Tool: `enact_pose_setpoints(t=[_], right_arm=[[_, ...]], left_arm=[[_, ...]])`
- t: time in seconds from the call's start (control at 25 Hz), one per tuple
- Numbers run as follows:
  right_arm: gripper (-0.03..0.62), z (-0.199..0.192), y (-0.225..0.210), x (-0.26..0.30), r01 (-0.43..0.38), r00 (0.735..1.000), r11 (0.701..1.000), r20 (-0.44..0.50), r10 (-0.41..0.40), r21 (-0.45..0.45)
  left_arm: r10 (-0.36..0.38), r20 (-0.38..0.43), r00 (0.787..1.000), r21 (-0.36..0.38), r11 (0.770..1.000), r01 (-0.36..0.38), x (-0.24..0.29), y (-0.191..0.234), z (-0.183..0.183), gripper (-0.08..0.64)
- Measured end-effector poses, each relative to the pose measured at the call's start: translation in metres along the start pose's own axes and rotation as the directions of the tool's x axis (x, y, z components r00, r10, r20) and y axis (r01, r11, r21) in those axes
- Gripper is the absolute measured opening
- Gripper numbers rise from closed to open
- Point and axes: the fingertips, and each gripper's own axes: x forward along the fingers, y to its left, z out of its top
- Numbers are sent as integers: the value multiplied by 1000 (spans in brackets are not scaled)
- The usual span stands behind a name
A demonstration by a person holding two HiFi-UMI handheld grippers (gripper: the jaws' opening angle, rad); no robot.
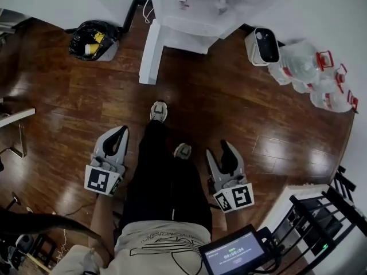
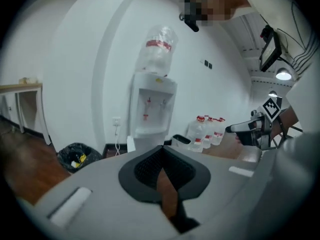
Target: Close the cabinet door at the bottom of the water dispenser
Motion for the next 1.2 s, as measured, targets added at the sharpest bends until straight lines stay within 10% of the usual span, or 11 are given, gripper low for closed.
enact_pose_setpoints(t=[0.44, 0.56, 1.2], right_arm=[[218, -122, -145, 77, 111, 994, 994, 9, -111, -19], [219, -134, -173, 100, 130, 990, 991, 53, -128, -40], [219, -195, -250, 151, 180, 972, 979, 170, -162, -93]], left_arm=[[118, -70, 991, 87, 990, -112, 133, 74, -146, 20], [139, -94, 986, 72, 989, -132, 167, 96, -186, 249], [163, 161, 973, 97, 979, -180, 229, 102, -192, 247]])
